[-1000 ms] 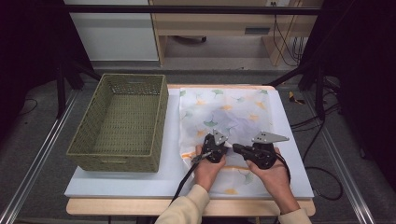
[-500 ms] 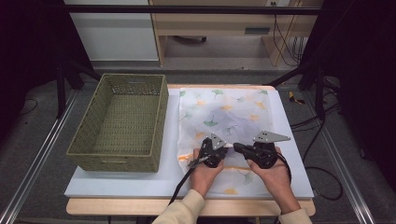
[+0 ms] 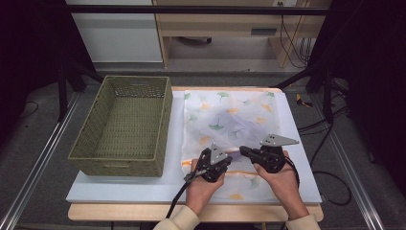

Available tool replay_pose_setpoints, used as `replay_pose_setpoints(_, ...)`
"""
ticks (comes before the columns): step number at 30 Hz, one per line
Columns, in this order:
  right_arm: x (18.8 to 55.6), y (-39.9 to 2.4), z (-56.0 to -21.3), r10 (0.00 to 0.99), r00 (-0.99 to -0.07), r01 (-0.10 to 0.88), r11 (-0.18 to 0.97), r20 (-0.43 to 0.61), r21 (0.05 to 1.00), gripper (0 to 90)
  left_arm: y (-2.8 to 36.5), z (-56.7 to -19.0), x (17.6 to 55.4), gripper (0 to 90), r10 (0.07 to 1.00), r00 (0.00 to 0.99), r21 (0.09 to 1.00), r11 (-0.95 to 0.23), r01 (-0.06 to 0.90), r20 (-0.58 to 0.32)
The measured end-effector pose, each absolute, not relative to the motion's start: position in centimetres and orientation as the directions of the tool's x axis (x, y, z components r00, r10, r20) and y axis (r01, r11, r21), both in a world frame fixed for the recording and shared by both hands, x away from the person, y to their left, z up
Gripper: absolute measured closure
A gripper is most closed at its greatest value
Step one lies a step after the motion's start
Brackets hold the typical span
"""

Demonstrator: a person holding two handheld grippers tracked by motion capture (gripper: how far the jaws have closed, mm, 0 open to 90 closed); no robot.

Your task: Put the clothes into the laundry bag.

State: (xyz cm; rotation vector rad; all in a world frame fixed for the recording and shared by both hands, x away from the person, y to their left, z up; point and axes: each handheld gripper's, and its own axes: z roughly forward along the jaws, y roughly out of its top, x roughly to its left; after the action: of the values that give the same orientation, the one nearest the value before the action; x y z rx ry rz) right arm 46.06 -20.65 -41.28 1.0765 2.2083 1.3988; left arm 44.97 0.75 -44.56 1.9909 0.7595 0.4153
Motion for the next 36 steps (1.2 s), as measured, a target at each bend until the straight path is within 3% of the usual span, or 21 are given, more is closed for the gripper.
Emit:
replay_pose_setpoints(8, 46.0, -20.3, -41.1, 0.730, -0.671, 0.430, 0.242, 0.129, 0.870, 89.0, 3.5, -43.1, 44.1, 70.6, 0.684, 0.727, 0.882, -0.376, 0.283, 0.058)
replay_pose_setpoints(15, 46.1, -20.2, -40.9, 0.725, -0.676, 0.428, 0.240, 0.133, 0.871, 89.0, 4.9, -42.8, 45.5, 44.8, 0.709, 0.691, 0.879, -0.409, 0.245, 0.138)
replay_pose_setpoints(21, 46.0, -20.1, -40.8, 0.719, -0.682, 0.423, 0.240, 0.133, 0.874, 89.0, 4.2, -43.6, 46.6, 36.0, 0.680, 0.701, 0.849, -0.486, 0.209, 0.216)
replay_pose_setpoints(24, 46.0, -20.1, -40.7, 0.715, -0.686, 0.422, 0.240, 0.135, 0.874, 89.0, 3.9, -44.0, 47.0, 37.0, 0.673, 0.706, 0.840, -0.499, 0.214, 0.220)
replay_pose_setpoints(27, 45.9, -20.0, -40.7, 0.715, -0.686, 0.426, 0.240, 0.138, 0.873, 89.0, 3.6, -44.3, 47.2, 43.4, 0.668, 0.708, 0.831, -0.513, 0.215, 0.229)
replay_pose_setpoints(36, 45.9, -19.6, -41.1, 0.706, -0.696, 0.429, 0.265, 0.129, 0.864, 89.0, 4.2, -44.4, 46.8, 75.7, 0.675, 0.705, 0.825, -0.513, 0.238, 0.217)
